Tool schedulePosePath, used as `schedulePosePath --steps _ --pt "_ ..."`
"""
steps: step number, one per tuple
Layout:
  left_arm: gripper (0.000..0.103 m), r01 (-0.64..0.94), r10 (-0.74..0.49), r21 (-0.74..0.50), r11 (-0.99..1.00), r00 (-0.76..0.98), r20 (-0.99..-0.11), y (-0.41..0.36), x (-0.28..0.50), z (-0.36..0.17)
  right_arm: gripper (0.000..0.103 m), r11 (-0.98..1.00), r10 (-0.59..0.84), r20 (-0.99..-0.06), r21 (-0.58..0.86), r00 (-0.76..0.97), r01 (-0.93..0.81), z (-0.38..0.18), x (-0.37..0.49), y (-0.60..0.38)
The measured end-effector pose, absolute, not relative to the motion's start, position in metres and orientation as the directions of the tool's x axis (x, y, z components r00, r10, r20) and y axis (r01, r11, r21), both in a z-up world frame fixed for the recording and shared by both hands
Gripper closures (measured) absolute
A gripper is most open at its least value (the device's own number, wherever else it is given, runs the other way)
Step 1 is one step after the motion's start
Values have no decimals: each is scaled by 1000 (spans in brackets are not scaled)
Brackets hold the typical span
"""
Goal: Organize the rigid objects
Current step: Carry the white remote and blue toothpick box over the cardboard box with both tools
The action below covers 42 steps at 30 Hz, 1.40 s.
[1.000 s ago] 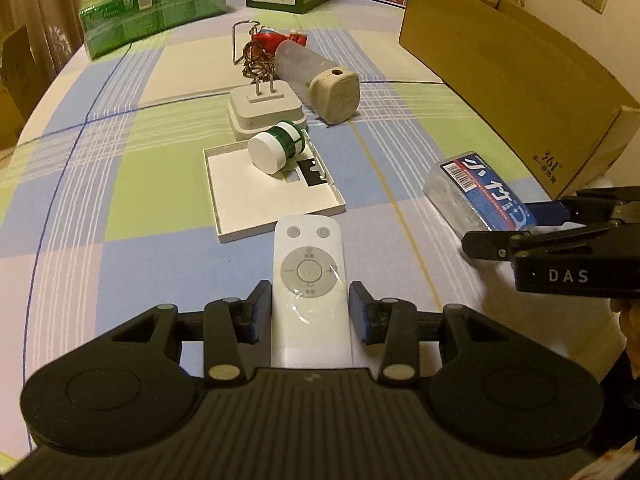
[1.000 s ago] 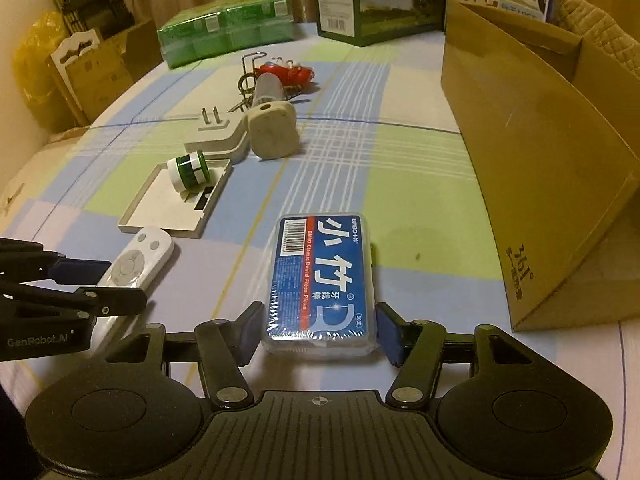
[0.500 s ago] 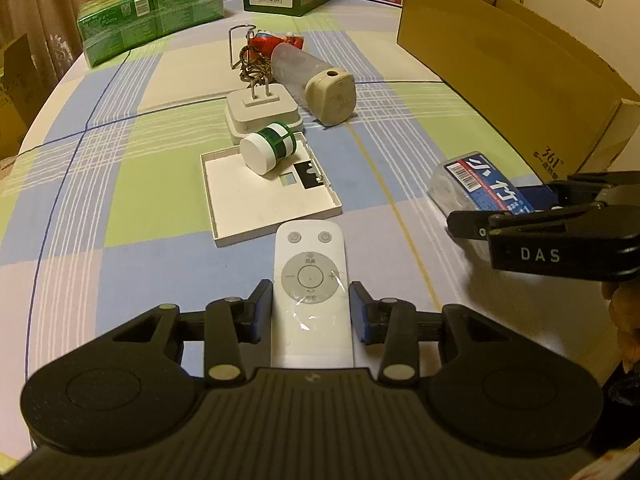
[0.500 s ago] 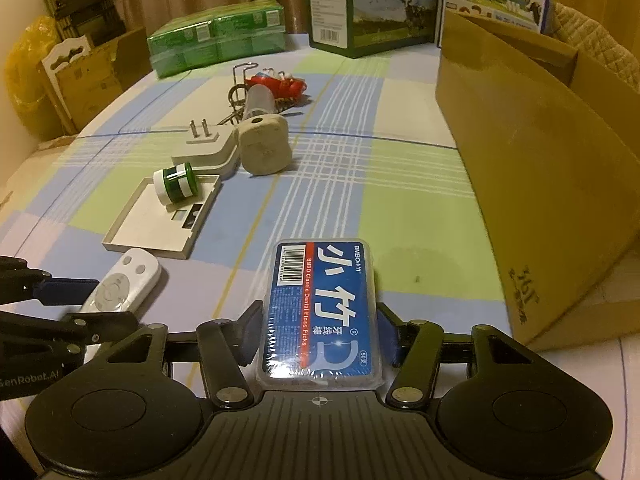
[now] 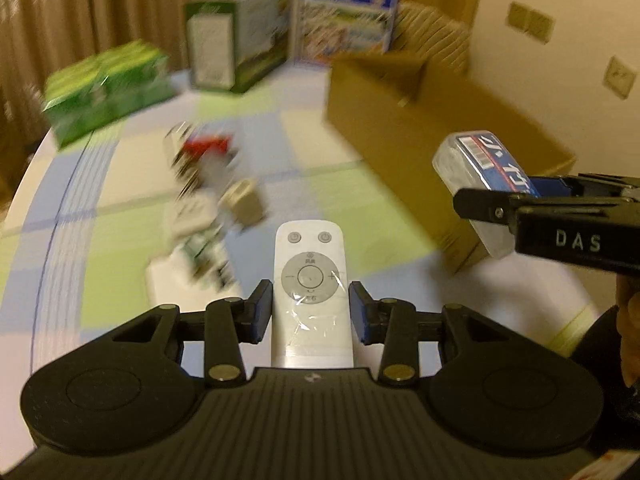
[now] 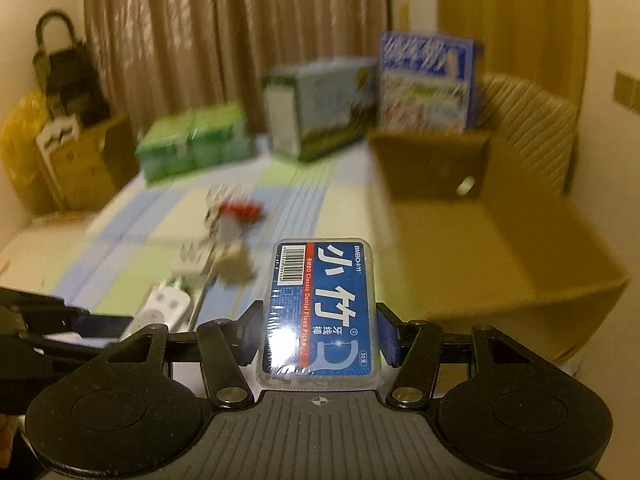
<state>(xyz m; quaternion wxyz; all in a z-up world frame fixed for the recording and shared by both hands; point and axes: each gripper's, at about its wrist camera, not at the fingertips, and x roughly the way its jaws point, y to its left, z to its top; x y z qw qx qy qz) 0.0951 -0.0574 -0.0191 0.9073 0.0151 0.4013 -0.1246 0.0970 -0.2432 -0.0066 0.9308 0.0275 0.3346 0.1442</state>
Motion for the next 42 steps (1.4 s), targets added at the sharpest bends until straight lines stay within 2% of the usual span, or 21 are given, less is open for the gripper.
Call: schedulePosePath --steps 7,13,19,31,42 --pt "68 375 -329 -73 924 683 -652 -143 131 31 49 985 172 -587 111 791 -132 24 137 -330" --pt "68 424 -383 -101 900 659 -647 -200 172 34 49 986 148 -619 151 771 -69 13 170 -386" --pt "68 437 -393 -108 893 640 -660 -226 195 21 49 983 155 -639 178 754 -51 -1 178 -412" --pt "66 410 -374 -102 906 665 -647 -228 213 10 49 974 169 -658 225 734 -23 -19 190 -422" --pt "66 321 -334 -139 937 705 -625 -178 195 25 49 973 178 -661 230 730 -29 -24 192 -417"
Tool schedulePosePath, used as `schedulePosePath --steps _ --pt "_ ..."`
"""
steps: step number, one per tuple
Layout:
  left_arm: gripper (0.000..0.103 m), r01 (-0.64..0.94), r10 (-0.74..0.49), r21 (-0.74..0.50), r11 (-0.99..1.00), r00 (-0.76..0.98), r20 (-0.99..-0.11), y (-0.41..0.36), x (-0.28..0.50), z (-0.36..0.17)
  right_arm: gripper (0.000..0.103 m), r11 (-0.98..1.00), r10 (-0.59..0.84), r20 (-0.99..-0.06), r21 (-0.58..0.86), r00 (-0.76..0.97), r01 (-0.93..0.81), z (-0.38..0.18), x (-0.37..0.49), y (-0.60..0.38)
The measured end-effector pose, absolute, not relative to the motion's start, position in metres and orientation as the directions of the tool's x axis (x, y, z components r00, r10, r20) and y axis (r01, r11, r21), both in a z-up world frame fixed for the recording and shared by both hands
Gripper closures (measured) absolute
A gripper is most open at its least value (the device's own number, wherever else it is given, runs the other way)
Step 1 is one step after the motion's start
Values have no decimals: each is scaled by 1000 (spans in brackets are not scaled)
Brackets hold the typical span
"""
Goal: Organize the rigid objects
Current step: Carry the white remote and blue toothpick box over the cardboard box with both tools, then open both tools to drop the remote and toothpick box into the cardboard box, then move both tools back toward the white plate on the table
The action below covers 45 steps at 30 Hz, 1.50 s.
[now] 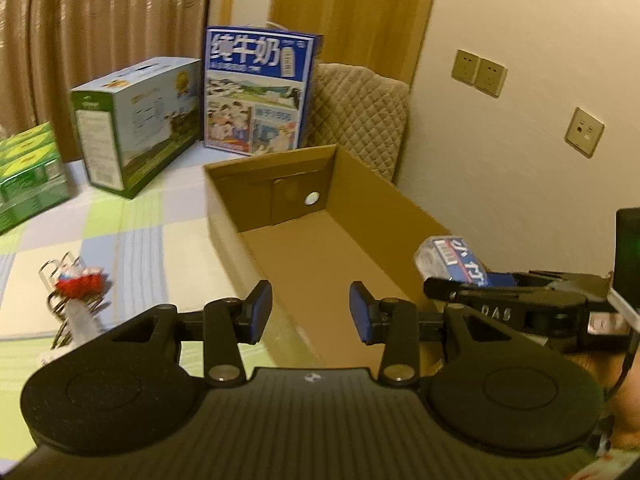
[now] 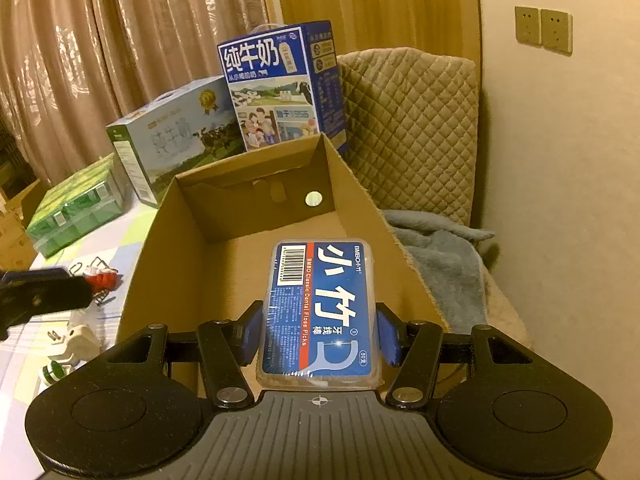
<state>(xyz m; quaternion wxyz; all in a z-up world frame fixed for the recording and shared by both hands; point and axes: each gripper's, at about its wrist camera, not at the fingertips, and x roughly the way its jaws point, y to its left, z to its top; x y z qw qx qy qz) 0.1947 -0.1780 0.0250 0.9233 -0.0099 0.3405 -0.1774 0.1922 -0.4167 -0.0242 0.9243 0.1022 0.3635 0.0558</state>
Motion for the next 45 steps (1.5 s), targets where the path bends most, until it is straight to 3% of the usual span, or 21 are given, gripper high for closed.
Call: schedulePosePath --steps 15,20,34,45 --pt "66 254 -291 -152 955 716 -635 -140 178 19 49 976 189 -675 207 714 -62 -32 203 -391" --pt "66 242 -278 -146 959 712 -644 -128 169 18 35 968 217 -630 240 745 -79 -22 199 -388" --pt "66 144 -165 -86 986 737 -655 -55 103 26 34 947 262 -542 304 799 -104 27 117 -350" --pt "61 32 -72 -72 997 736 -673 12 45 23 34 927 350 -590 330 727 -179 14 62 -283"
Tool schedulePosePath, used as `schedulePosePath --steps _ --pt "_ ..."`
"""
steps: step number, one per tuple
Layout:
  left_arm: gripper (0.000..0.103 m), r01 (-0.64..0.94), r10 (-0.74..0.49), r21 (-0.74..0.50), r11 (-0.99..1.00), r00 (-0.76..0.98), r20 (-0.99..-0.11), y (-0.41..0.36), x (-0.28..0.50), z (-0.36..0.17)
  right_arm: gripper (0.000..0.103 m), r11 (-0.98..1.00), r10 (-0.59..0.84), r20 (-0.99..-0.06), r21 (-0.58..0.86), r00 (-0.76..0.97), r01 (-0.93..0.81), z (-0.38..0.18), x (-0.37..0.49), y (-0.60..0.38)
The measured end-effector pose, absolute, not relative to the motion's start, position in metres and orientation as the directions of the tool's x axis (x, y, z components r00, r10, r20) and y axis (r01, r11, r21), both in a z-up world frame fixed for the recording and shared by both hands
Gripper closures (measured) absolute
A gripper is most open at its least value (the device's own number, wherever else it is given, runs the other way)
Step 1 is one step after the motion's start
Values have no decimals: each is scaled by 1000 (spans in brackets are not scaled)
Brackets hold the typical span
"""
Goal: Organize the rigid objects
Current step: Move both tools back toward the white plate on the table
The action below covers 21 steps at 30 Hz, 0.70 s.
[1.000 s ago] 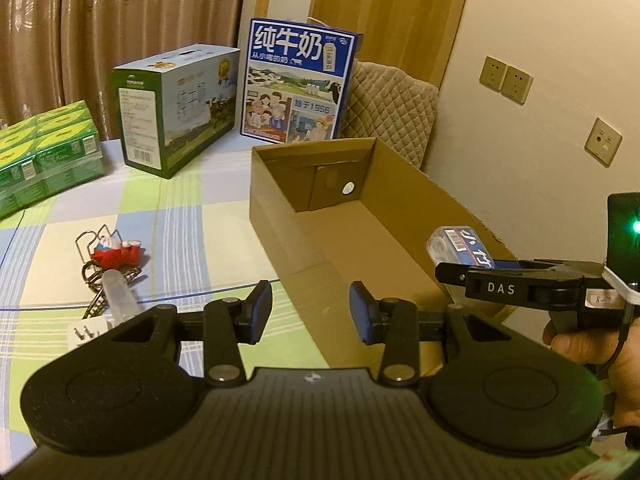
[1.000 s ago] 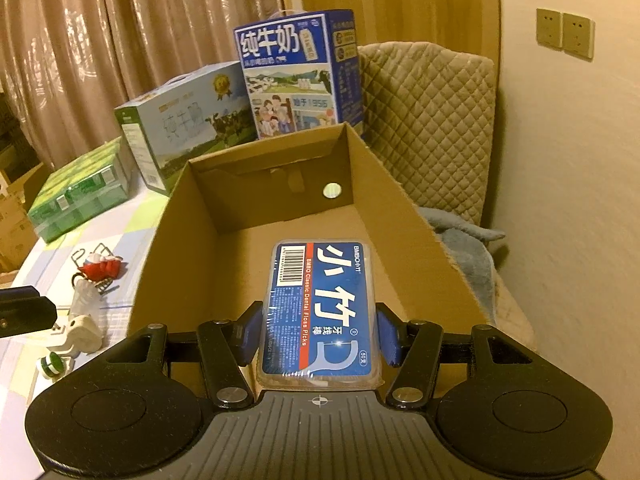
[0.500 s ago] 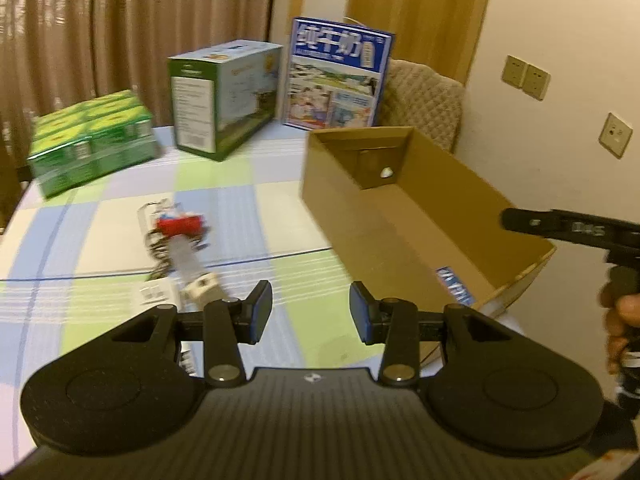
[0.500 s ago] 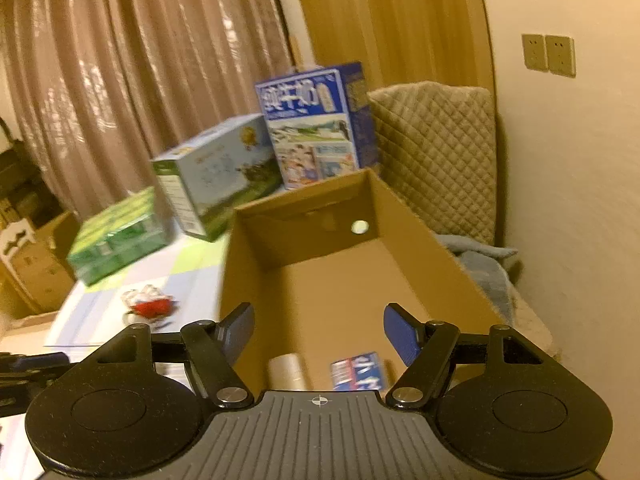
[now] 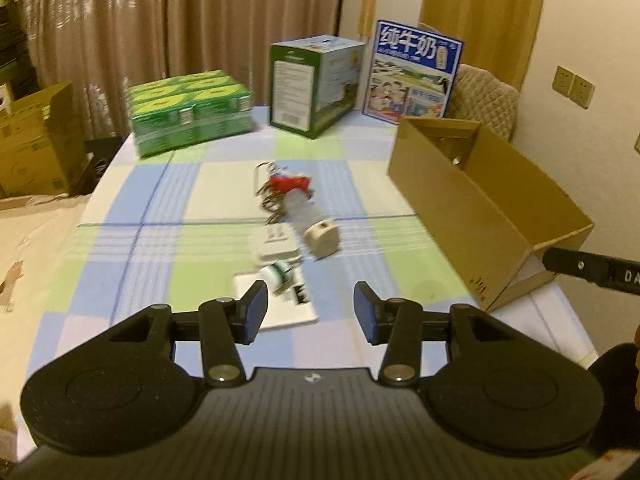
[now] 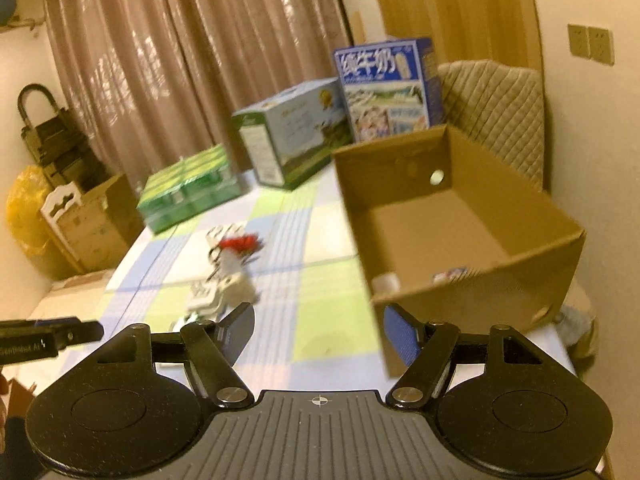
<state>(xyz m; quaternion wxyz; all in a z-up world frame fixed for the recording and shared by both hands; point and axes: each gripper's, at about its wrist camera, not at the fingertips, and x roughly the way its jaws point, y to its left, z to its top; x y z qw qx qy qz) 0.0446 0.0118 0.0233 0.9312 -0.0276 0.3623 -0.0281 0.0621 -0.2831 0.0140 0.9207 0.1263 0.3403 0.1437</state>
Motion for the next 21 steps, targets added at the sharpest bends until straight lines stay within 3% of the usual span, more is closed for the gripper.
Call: schedulePosePath --steps 21 --pt "61 -14 -52 -90 996 724 -688 49 30 14 34 924 380 -622 281 684 -258 6 51 -229"
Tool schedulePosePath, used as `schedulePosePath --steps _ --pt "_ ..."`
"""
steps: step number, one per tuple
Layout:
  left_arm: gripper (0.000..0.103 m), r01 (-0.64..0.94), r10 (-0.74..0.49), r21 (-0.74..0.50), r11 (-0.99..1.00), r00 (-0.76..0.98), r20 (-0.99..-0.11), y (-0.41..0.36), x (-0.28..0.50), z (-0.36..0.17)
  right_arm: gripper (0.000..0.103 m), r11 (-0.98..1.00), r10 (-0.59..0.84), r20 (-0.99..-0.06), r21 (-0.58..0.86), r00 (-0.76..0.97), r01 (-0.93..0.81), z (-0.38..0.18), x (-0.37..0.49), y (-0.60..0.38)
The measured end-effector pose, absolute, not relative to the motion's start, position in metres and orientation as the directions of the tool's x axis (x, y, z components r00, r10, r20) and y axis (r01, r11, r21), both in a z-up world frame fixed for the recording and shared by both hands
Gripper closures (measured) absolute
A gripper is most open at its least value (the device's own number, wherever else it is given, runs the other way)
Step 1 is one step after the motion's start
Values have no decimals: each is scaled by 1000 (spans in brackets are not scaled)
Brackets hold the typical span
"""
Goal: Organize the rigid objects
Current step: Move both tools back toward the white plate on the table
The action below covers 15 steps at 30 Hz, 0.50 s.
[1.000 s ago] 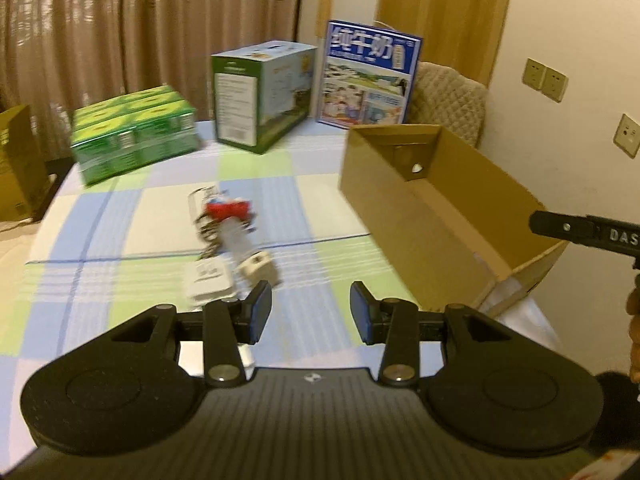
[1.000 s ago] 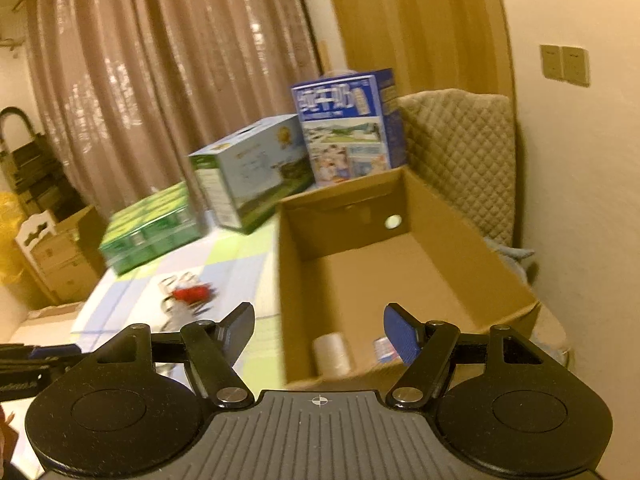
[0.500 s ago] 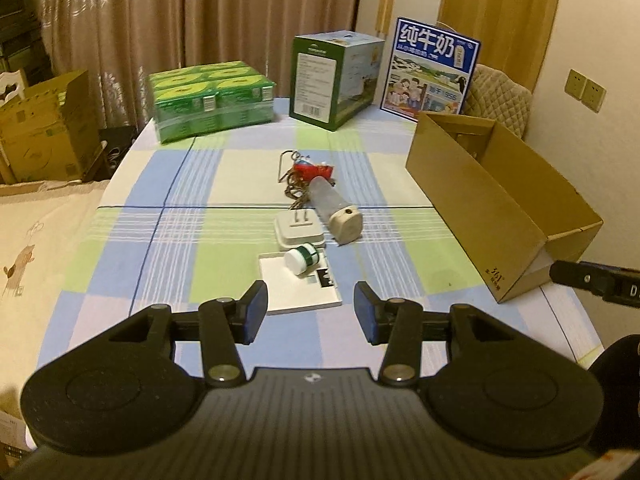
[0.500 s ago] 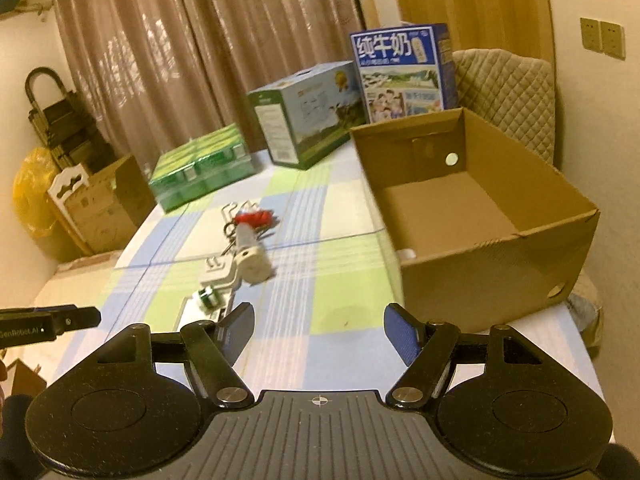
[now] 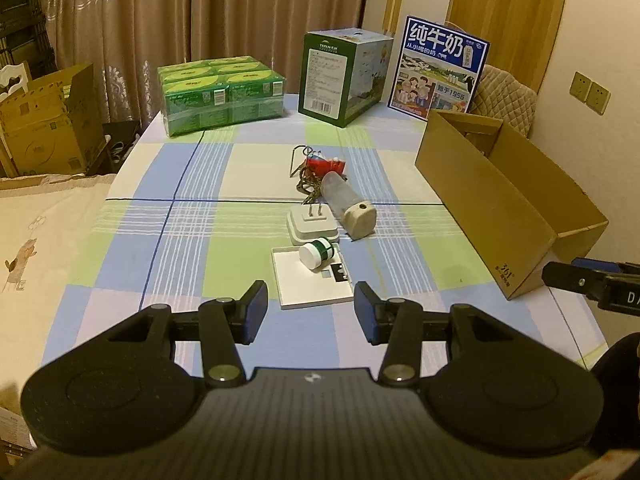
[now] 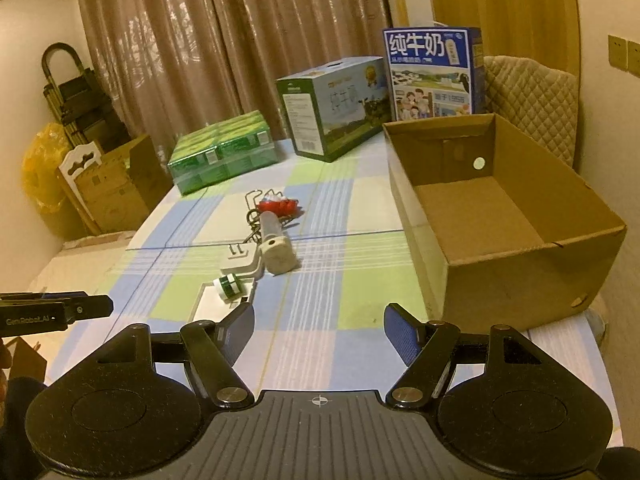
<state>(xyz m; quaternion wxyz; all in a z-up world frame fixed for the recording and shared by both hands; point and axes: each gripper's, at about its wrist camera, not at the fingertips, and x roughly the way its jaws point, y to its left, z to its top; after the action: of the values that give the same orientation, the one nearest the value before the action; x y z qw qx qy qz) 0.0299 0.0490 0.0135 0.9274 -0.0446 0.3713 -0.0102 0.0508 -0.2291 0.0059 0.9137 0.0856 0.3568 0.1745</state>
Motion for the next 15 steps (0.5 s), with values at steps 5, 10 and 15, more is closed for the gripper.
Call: schedulePosePath --steps 5,10,15 --pt "59 -24 -45 -89 996 717 -695 55 35 9 34 923 385 -626 269 678 -276 3 58 -219" --pt "58 -19 -35 -69 997 713 -700 60 45 6 34 915 404 -626 263 667 -307 -2 65 -205" --pt "58 -6 -32 -50 999 696 -717 69 61 -3 34 905 423 -629 256 652 -340 -11 73 -187"
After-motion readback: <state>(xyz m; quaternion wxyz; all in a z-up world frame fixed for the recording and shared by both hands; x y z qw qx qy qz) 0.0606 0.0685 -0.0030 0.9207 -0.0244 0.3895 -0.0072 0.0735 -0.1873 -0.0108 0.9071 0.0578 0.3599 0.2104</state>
